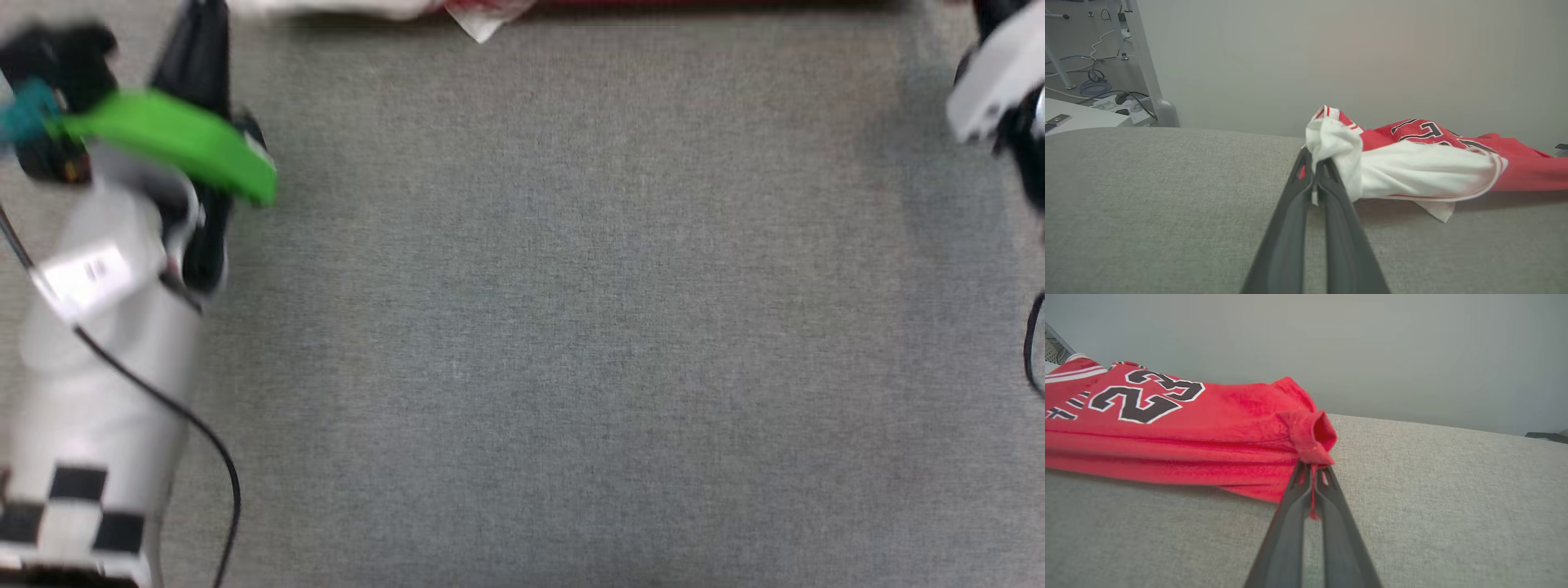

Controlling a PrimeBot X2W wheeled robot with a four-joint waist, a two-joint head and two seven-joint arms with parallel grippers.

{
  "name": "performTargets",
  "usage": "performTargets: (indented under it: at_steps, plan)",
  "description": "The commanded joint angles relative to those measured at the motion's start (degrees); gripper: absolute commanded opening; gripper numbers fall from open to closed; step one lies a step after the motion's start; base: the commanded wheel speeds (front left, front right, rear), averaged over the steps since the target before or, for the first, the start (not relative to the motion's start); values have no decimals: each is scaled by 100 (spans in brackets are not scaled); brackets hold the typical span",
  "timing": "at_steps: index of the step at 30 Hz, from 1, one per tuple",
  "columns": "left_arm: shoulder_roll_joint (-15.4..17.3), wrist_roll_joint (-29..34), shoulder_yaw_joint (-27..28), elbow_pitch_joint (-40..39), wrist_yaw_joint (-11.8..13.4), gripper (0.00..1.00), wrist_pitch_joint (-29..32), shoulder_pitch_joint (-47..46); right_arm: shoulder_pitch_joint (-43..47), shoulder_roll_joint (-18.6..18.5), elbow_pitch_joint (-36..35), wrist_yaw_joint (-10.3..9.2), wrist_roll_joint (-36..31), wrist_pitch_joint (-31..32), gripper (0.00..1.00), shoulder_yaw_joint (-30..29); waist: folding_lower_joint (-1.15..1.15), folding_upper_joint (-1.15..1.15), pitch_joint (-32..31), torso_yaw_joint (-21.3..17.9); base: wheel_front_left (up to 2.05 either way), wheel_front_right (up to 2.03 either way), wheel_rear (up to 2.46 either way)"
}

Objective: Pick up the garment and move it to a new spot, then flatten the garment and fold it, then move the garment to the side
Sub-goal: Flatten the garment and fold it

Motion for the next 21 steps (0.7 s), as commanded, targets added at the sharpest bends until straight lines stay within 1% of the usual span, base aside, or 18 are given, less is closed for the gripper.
performTargets:
  at_steps: [1,4,7,9,12,16,21]
  plan:
    - [107,-11,115,-178,19,0,-34,351,329,-183,-97,-13,69,-61,0,-12,0,0,-400,127,0,0,0]
    - [49,89,125,-609,67,0,-34,1102,1063,-294,-424,-13,191,-57,0,-81,0,0,-684,204,0,0,0]
    - [35,108,145,-991,190,0,-34,1856,1790,-320,-794,-13,235,20,0,-179,0,0,-999,214,0,0,0]
    - [95,104,173,-1244,309,0,-27,2308,2210,-297,-1029,-13,213,78,0,-271,0,0,-1190,197,0,0,0]
    - [183,36,234,-1689,515,0,76,3016,2847,-225,-1414,-13,117,206,0,-400,0,0,-1479,167,0,0,0]
    - [217,-108,287,-2319,773,0,292,3870,3689,-119,-1979,-13,-11,405,0,-685,0,0,-1807,171,0,0,0]
    - [238,-263,306,-3015,1084,0,604,4778,4809,106,-2831,-13,-215,768,0,-1214,0,0,-2133,222,0,0,0]
